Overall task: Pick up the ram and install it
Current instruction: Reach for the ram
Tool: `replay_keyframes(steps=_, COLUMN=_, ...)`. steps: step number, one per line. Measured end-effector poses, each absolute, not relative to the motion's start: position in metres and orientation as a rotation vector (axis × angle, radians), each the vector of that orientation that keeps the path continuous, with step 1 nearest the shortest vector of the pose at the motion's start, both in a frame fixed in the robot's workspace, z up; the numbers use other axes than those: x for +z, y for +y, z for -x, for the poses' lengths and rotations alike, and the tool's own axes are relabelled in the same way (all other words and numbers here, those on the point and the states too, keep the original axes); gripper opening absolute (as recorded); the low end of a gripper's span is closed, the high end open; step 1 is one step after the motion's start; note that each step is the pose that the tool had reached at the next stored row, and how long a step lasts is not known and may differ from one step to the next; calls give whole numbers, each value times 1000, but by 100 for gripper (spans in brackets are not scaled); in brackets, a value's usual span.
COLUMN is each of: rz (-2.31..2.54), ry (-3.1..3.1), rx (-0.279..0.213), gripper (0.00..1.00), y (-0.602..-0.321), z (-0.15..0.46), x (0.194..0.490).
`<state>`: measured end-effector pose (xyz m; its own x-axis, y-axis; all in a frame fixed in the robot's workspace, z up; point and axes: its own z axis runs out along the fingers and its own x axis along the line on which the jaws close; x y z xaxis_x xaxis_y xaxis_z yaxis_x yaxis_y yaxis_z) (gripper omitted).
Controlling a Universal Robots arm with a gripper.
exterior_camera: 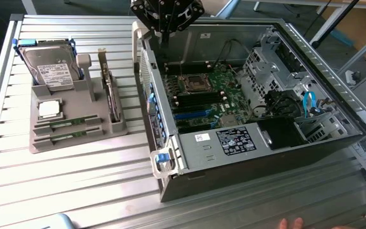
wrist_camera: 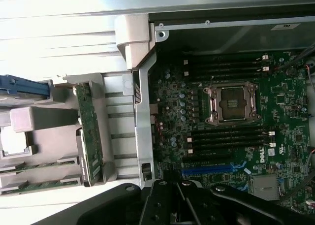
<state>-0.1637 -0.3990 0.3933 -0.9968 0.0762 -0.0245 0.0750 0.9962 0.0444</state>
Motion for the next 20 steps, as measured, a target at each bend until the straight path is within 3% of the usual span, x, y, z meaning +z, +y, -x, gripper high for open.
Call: replay_keyframes(steps=20, rz=-118, ry=3112, rx=68, gripper=11, y=-399, z=190, x=393)
